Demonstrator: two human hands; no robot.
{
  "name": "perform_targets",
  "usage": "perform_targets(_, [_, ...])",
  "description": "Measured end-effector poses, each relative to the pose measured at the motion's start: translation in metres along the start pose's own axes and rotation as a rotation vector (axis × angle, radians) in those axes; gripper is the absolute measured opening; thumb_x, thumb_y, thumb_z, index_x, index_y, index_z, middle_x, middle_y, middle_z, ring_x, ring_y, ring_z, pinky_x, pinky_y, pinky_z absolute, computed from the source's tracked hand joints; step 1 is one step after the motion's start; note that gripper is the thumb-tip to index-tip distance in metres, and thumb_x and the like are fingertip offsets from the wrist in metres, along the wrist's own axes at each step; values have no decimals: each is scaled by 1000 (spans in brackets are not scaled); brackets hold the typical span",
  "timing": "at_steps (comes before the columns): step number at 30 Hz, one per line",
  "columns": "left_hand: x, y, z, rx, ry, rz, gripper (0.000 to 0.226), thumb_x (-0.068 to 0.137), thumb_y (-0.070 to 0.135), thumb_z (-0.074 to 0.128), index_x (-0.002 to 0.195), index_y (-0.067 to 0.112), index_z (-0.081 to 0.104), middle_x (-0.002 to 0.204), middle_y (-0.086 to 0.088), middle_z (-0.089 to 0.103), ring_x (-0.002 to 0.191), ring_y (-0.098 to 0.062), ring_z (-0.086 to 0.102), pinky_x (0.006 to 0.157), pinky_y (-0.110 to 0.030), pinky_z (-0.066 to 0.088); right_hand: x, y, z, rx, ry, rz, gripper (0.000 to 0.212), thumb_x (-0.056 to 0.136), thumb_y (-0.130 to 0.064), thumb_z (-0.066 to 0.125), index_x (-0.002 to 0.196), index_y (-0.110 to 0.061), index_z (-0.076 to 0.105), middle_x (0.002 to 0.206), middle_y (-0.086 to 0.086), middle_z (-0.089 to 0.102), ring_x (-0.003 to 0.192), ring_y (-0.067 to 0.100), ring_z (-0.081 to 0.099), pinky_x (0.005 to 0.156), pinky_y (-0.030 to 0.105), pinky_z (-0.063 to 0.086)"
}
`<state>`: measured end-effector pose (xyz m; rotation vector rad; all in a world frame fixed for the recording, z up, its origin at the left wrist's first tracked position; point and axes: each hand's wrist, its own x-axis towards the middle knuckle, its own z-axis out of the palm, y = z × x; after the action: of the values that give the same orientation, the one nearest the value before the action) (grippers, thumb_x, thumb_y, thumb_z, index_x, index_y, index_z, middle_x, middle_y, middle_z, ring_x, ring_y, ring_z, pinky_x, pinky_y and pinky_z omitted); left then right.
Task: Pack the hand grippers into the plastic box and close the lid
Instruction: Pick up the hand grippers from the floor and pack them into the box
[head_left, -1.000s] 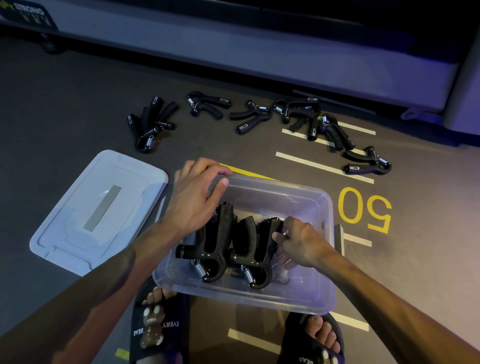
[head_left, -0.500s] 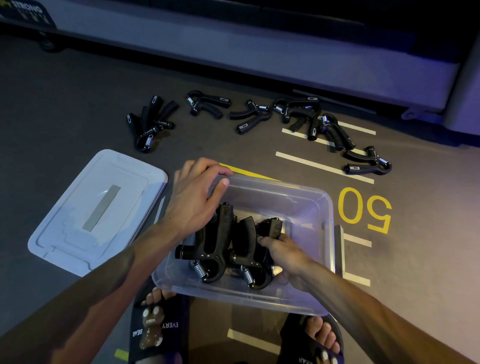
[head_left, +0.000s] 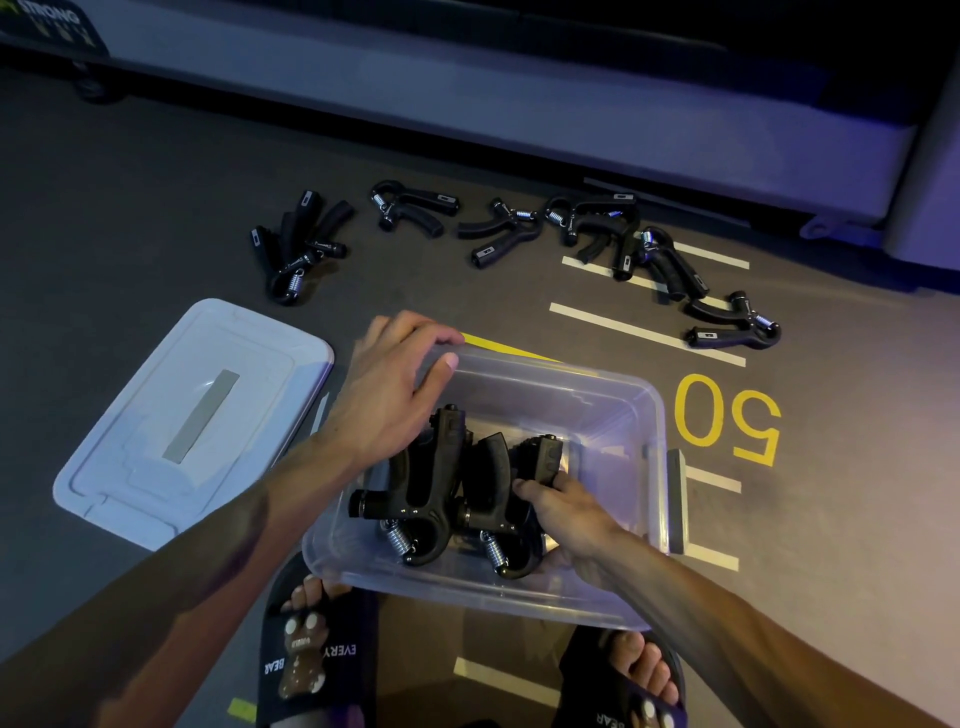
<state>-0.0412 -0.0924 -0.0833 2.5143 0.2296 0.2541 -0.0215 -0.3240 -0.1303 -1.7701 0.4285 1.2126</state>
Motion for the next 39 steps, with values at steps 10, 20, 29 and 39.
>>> perform_targets(10, [-1, -35, -4, -47, -97, -114, 28, 105, 38, 44, 131, 37, 57, 112, 11, 55, 99, -13, 58, 84, -33, 45, 2, 0, 8, 43, 25, 48, 53, 71, -45, 62, 117, -21, 53, 112, 18, 67, 94, 40, 70, 68, 73, 53])
perform_targets(20, [0, -36, -2, -54, -73, -126, 25, 105, 32, 46, 127, 37, 58, 105, 10, 55, 91, -11, 55, 79, -30, 43, -3, -5, 18, 107, 85, 5, 34, 89, -24, 57, 120, -10, 55, 106, 18, 69, 82, 28, 67, 70, 45, 61])
perform_targets(29, [-2, -36, -4, -47, -86, -128, 26, 106, 36, 43, 129, 37, 56, 109, 9, 55, 94, -13, 57, 83, -35, 49, -3, -8, 13, 117, 37, 87, 50, 75, -40, 65, 119, -19, 55, 114, 17, 68, 92, 33, 68, 67, 61, 59])
perform_targets(39, [-3, -36, -6, -67, -74, -105, 27, 106, 38, 43, 129, 37, 57, 108, 10, 55, 92, -14, 57, 82, -38, 51, -20, -29, -1, 34, -9, 75, 40, 89, -31, 60, 123, -10, 56, 104, 13, 67, 83, 31, 64, 68, 45, 58])
